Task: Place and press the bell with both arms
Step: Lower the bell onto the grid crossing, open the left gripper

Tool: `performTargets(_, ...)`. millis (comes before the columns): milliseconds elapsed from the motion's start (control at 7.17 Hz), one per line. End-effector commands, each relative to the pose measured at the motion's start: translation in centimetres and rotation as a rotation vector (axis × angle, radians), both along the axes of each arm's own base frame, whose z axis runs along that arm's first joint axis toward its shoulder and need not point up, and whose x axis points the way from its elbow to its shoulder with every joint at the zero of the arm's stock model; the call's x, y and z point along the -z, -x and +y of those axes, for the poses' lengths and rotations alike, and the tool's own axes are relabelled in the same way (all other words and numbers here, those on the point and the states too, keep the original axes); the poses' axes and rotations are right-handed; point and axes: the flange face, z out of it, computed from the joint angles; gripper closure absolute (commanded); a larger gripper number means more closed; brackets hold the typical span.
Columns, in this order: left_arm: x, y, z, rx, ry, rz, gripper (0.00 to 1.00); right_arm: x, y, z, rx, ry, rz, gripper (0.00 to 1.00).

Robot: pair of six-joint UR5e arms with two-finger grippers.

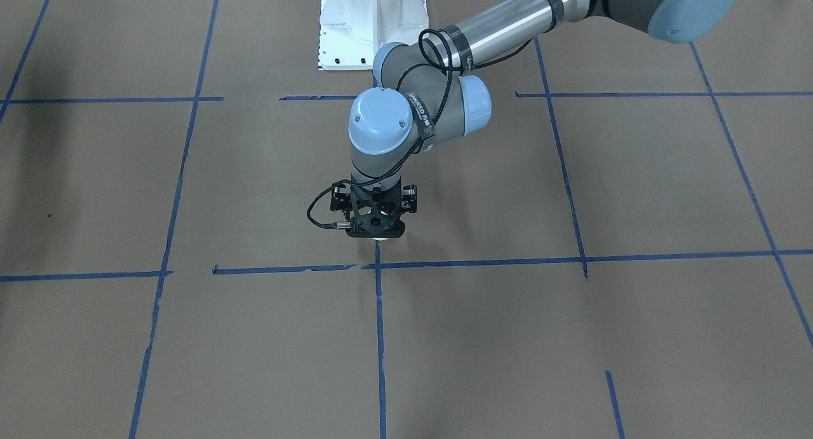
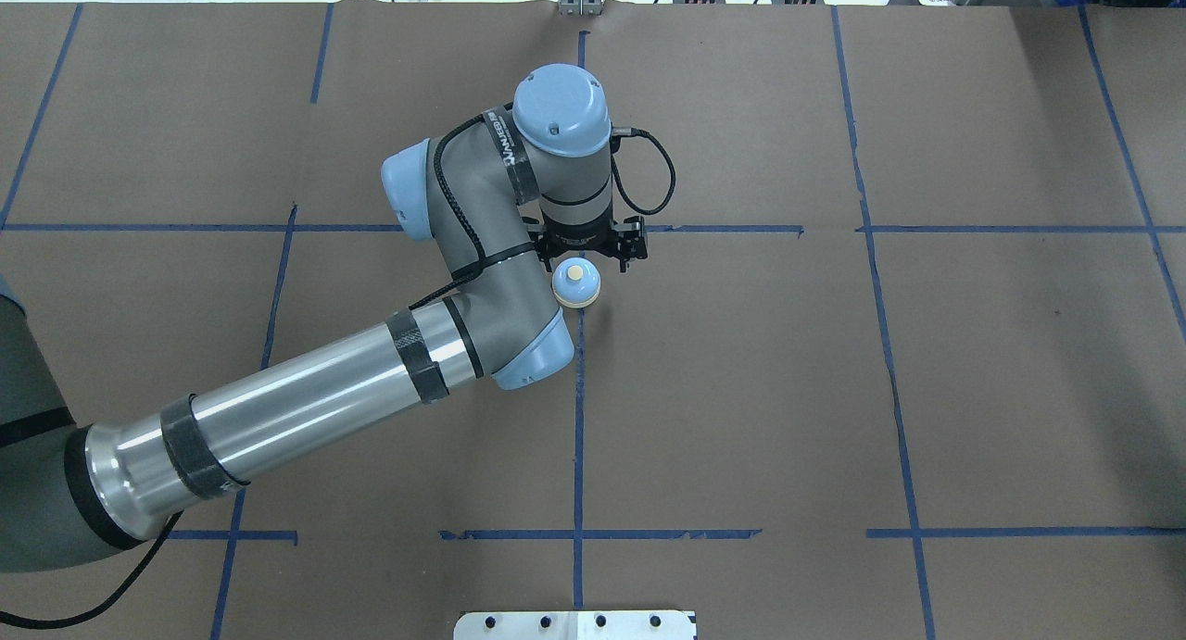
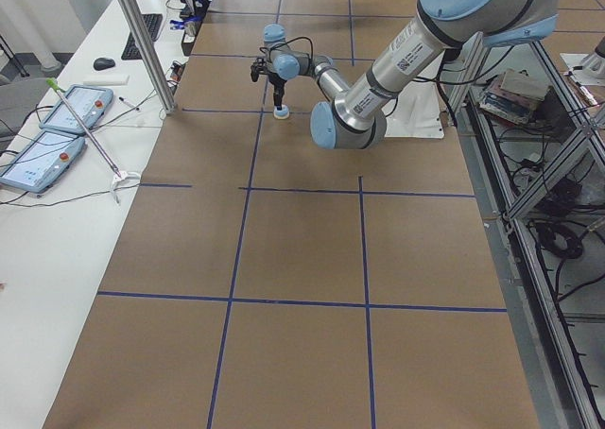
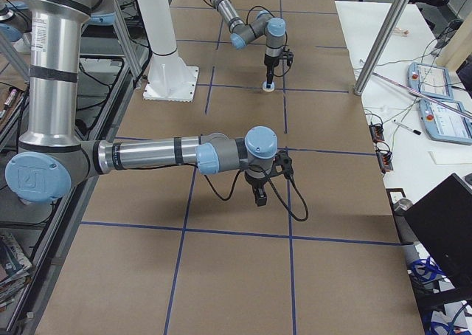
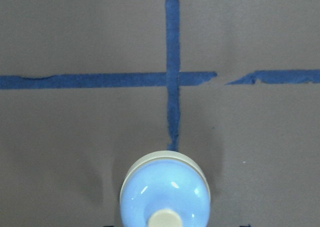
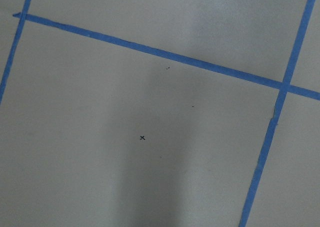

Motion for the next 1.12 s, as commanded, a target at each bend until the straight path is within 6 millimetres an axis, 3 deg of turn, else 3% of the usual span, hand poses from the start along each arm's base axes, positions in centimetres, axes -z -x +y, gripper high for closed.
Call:
performTargets(0, 1.9, 7.1, -2.1, 0.071, -0.043, 0.071, 0.01, 4.6, 1.1, -3.6, -0.093, 0.029, -0.02, 0.0)
performTargets(140, -0.7, 11.9, -1.6, 0.092, -0.05, 0.1, 0.0, 8.0, 4.5, -5.9, -0.117, 0.059, -0.033, 0.0)
performTargets(279, -4.1, 18.3, -1.8, 0.113, -0.039, 0.122, 0.01, 11.5, 7.5, -8.0, -0.149, 0.081, -0.042, 0.0)
performTargets(419, -8.5, 23.8, -0.8, 0.117, -0.044, 0.118, 0.01, 15.6, 11.8, -9.6, -0.182, 0.103, -0.047, 0.0)
performTargets(558, -12.4, 28.2, 0.8, 0.053, -0.16, 0.08, 0.01, 20.7, 17.4, -10.4, -0.237, 0.126, -0.044, 0.0)
performTargets(837, -20.7, 35.0, 1.7, 0.018, -0.209, -0.019, 0.01, 29.8, 30.4, -8.4, -0.338, 0.215, -0.068, 0.02)
performTargets(977, -23.8, 37.7, 1.9, -0.019, -0.248, -0.062, 0.01, 33.8, 36.4, -6.2, -0.423, 0.295, -0.09, 0.14)
